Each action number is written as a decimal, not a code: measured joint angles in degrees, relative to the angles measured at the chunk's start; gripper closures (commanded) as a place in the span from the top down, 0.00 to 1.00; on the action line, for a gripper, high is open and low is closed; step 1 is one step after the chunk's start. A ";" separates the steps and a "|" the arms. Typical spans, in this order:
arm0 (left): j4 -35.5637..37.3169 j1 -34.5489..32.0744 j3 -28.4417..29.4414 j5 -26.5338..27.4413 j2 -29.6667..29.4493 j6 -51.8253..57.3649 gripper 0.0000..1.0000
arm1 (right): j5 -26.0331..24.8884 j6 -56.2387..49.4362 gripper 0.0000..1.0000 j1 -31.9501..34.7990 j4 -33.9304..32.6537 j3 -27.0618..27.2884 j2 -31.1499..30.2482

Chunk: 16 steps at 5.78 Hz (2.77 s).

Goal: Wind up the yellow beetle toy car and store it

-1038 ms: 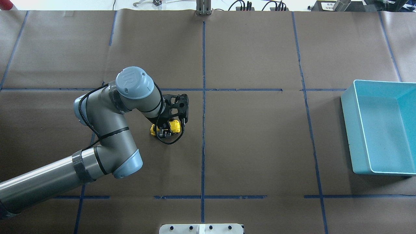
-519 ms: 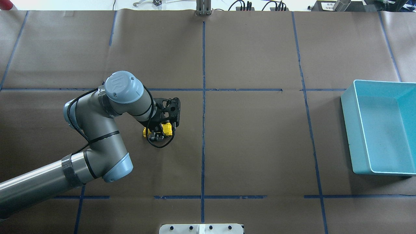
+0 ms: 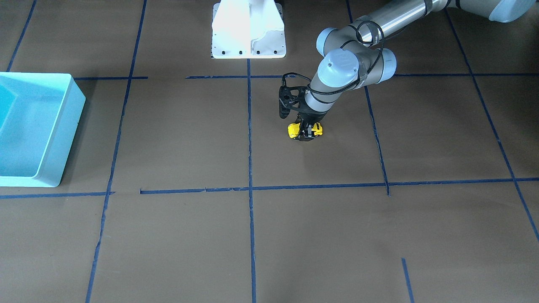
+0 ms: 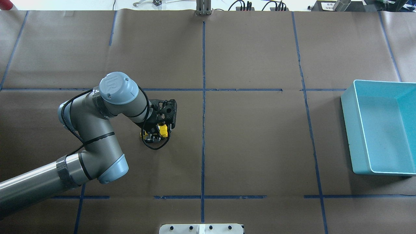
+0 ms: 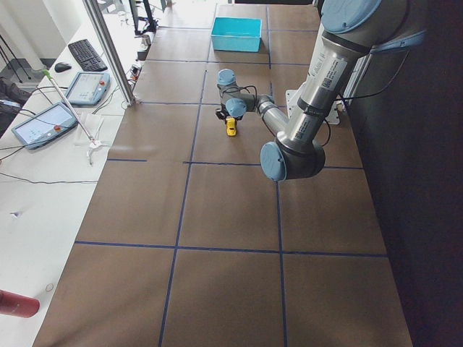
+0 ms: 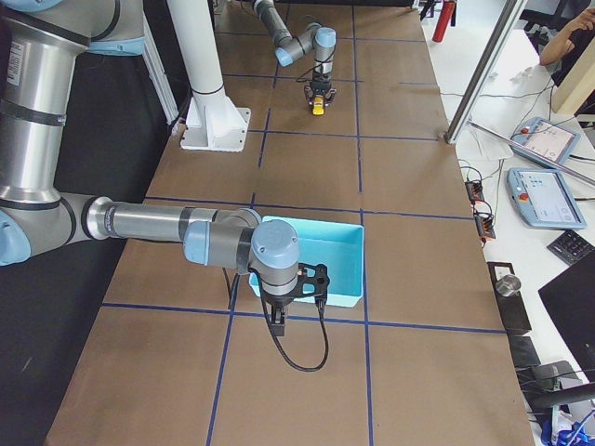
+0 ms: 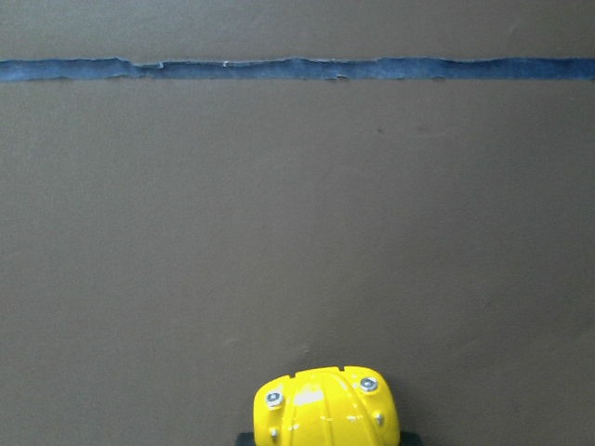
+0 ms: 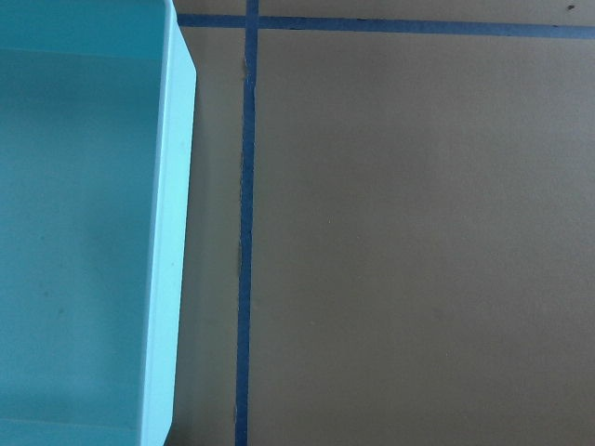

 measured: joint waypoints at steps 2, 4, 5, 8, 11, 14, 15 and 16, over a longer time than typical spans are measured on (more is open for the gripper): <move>-0.16 0.02 -0.14 0.04 0.03 0.44 1.00 | 0.21 0.00 1.00 -0.01 0.03 0.14 0.09; -0.24 0.06 -0.19 0.08 0.03 0.64 1.00 | 0.31 0.00 1.00 -0.01 0.04 0.18 0.16; -0.24 0.04 -0.20 0.07 0.03 0.66 1.00 | 0.30 0.00 1.00 -0.01 0.04 0.18 0.14; 2.13 -2.11 -1.74 -0.06 1.28 0.77 1.00 | 0.24 0.00 1.00 -0.01 0.04 0.02 0.00; 15.31 -11.37 -6.24 -0.21 5.20 0.15 1.00 | 0.24 0.00 1.00 -0.01 0.04 0.00 0.07; 20.17 -23.37 -6.39 -7.12 11.08 -0.15 1.00 | 0.27 0.00 1.00 -0.01 0.05 0.06 0.01; 20.99 -26.82 -6.14 -9.47 13.30 -0.13 1.00 | 0.49 0.00 1.00 -0.16 0.13 0.49 0.14; 20.98 -30.04 -6.01 -10.72 16.93 -0.10 1.00 | 0.73 -0.05 1.00 -0.40 0.18 1.06 0.28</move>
